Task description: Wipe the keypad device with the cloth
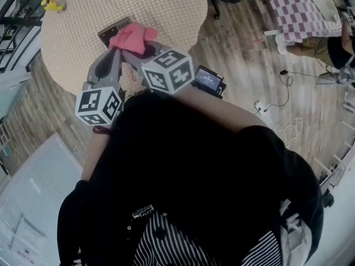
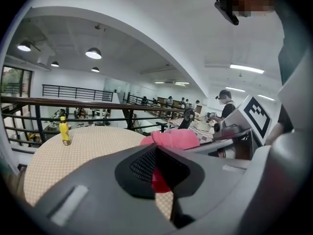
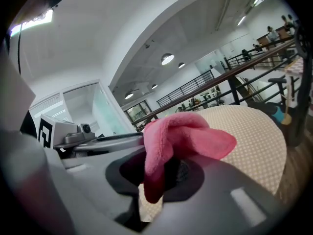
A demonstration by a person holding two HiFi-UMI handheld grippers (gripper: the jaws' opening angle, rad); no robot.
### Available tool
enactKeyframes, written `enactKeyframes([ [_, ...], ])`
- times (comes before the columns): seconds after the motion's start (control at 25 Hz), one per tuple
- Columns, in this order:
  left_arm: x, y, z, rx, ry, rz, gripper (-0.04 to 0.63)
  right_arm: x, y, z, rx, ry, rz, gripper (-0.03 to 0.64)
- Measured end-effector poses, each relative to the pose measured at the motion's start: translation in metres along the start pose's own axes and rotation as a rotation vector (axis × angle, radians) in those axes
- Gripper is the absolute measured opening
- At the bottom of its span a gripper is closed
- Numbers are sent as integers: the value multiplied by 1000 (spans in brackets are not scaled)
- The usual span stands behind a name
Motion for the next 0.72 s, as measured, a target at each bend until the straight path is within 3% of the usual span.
enactKeyframes([
  [0.2, 20, 5, 21, 48, -7, -134, 0, 2, -10, 21, 9, -55, -118, 67],
  [0.4, 39, 26, 26, 51, 16, -215, 0, 23, -23, 31, 34, -59, -194, 67],
  [0.72, 7, 94, -1, 146, 41, -343, 2, 86, 21, 7, 55, -54, -322, 67],
])
Point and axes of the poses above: the fingertips, and each gripper's own axes: x forward along the fingers, y to its left, z out of its top, the point moved 1 cm from there along -x, backward along the fingers, and after that the axes turned 2 degrees about -x, right-handed, at the moved point
